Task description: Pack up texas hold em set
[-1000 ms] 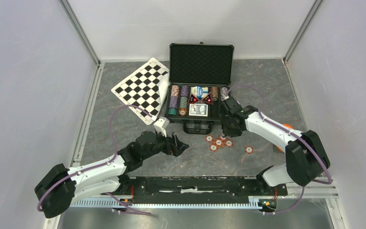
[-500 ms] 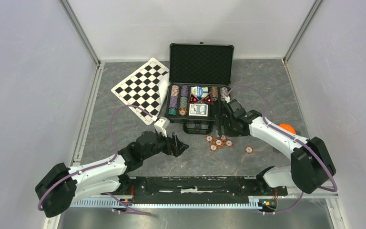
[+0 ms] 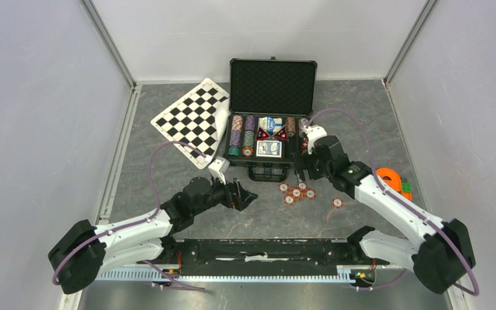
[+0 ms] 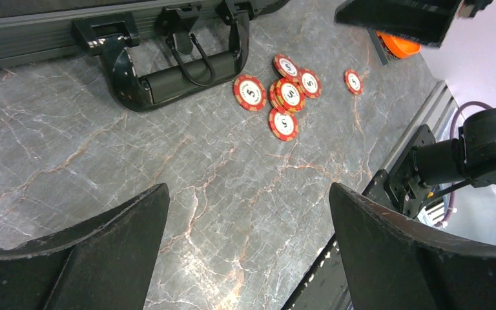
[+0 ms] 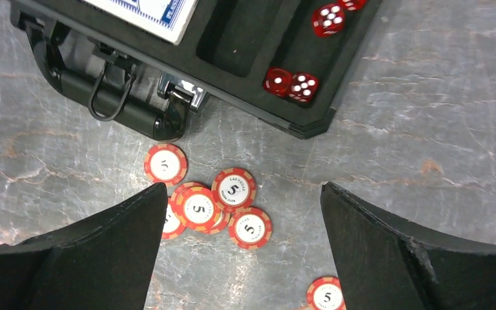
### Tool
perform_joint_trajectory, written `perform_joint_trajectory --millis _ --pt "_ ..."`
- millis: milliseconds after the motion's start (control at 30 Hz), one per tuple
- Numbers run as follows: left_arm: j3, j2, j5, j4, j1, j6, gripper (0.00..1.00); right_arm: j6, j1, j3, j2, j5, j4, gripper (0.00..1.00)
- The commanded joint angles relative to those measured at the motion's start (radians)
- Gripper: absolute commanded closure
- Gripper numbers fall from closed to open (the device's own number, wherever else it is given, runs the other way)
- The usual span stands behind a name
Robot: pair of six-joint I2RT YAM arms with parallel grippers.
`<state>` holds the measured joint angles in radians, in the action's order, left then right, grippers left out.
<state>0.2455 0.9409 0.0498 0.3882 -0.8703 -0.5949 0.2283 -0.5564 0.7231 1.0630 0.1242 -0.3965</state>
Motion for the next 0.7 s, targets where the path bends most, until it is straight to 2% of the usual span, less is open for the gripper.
perform_joint_trajectory --millis 0,167,433,667 --pt "-0.005 0.01 0.007 0.066 0.034 -0.004 0.0 -0.155 -0.002 0.026 0.113 -0.16 0.006 0.08" --pt "-0.001 -0.008 0.019 0.045 0.063 -0.009 0.0 -0.148 -0.003 -0.034 0.114 -0.152 0.036 0.03" --pt "0.024 0.008 0.066 0.057 0.065 0.049 0.0 -0.115 -0.004 -0.114 0.135 -0.28 0.113 0.11" --pt "0.023 -0.014 0.081 0.075 0.065 0.088 0.0 -0.085 -0.005 -0.161 0.134 -0.368 0.193 0.11"
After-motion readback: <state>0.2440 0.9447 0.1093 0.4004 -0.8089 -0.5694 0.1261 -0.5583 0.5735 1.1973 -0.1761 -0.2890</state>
